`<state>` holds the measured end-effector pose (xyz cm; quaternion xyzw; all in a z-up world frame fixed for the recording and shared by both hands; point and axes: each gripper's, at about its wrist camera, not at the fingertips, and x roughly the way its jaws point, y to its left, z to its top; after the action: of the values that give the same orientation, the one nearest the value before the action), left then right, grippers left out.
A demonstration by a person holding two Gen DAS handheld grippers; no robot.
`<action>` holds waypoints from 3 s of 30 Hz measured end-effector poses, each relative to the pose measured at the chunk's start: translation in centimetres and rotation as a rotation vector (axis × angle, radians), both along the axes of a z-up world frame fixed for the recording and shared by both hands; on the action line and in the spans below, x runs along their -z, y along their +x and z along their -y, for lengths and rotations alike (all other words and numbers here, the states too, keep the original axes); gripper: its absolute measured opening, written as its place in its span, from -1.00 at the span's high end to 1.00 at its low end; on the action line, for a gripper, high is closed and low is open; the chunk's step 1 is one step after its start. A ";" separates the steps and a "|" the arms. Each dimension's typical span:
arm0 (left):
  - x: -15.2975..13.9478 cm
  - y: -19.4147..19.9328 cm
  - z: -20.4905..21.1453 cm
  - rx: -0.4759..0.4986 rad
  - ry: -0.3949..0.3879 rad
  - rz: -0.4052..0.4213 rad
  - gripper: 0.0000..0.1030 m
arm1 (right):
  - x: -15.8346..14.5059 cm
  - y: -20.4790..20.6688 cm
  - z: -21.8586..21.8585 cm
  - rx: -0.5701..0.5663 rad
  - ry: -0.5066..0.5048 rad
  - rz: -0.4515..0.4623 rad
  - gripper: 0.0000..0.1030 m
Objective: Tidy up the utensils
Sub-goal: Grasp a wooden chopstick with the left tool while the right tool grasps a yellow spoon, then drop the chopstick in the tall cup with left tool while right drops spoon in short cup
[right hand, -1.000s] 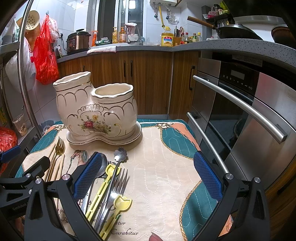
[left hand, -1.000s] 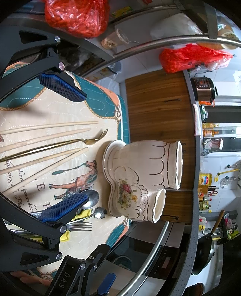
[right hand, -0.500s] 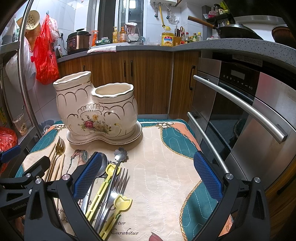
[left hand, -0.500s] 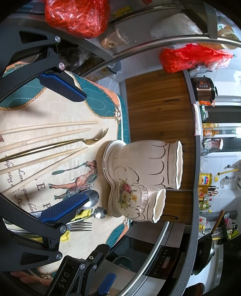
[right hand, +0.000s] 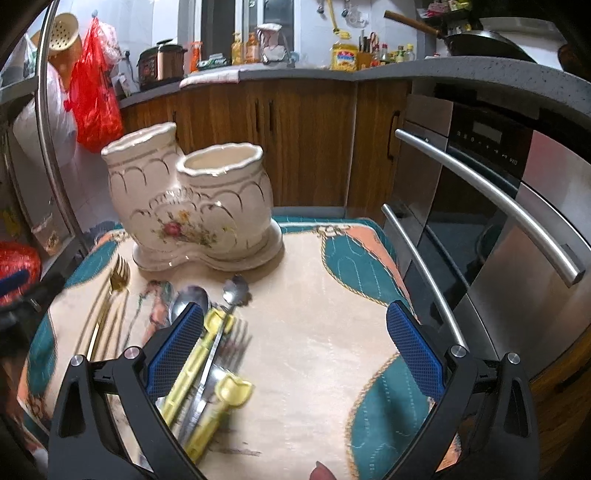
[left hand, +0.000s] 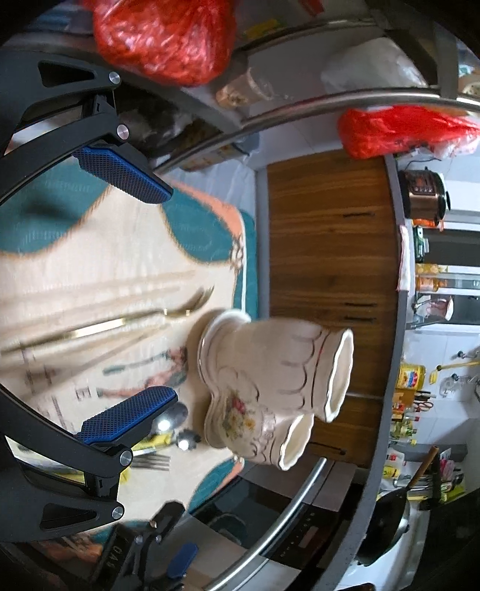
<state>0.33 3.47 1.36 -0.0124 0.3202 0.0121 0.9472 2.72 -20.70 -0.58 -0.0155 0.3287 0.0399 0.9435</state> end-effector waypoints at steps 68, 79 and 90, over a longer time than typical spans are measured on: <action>5.2 2.2 -1.8 0.188 0.001 -0.199 0.36 | 4.1 -0.9 -1.5 -0.299 -0.054 -0.353 0.53; 6.0 4.6 -1.3 0.169 0.086 -0.243 0.89 | 4.1 0.8 -2.0 -0.332 -0.067 -0.345 0.80; 4.6 3.3 -3.9 0.169 -0.061 -0.157 0.90 | 2.4 0.6 0.4 -0.332 0.084 -0.287 0.81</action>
<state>3.64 7.35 -3.23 -0.0133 0.3933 -0.0766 0.9161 3.27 -21.05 -3.00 -0.0242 0.4505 0.2103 0.8673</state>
